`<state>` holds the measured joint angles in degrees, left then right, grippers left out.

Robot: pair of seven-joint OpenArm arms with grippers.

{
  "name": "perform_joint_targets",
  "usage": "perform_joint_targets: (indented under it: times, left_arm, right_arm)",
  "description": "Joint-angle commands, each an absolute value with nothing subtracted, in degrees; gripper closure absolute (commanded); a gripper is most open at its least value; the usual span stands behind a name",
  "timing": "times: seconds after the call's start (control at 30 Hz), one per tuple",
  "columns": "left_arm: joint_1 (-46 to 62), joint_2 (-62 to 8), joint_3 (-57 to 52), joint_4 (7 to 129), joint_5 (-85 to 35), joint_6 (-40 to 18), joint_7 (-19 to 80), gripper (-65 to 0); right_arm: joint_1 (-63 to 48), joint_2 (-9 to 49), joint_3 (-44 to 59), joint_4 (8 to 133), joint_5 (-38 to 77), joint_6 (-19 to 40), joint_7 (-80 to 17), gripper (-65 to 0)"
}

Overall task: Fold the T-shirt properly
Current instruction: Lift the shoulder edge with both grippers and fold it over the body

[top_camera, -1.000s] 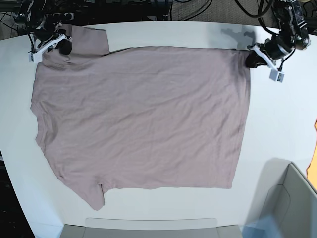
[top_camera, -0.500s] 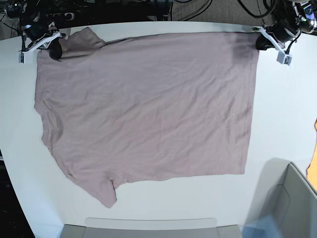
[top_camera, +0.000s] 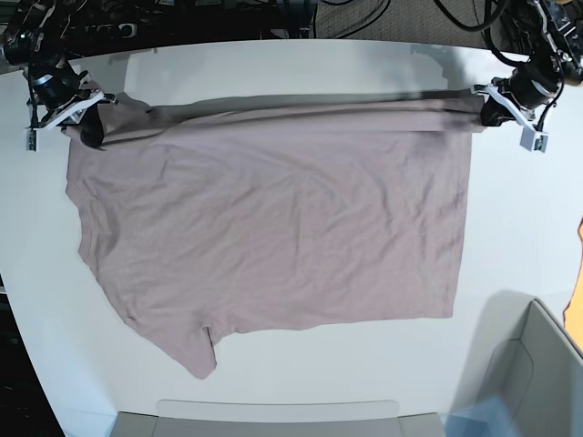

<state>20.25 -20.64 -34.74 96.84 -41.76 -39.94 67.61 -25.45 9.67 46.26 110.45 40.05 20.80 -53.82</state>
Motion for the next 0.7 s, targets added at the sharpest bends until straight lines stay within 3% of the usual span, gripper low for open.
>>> perform_joint_targets:
  times: [0.0, 0.67]
  left_arm:
    - [18.4, -21.7, -35.2, 97.5, -42.4, -40.0, 66.2, 0.0]
    - [1.1, -22.2, -29.7, 84.1, -41.5, -40.0, 65.6, 0.0]
  right_arm:
    - [-24.2, 10.5, 45.8, 111.3, 39.2, 20.7, -52.3, 0.0]
    - [-3.1, 13.0, 28.3, 97.2, 20.4, 20.7, -52.0, 0.0]
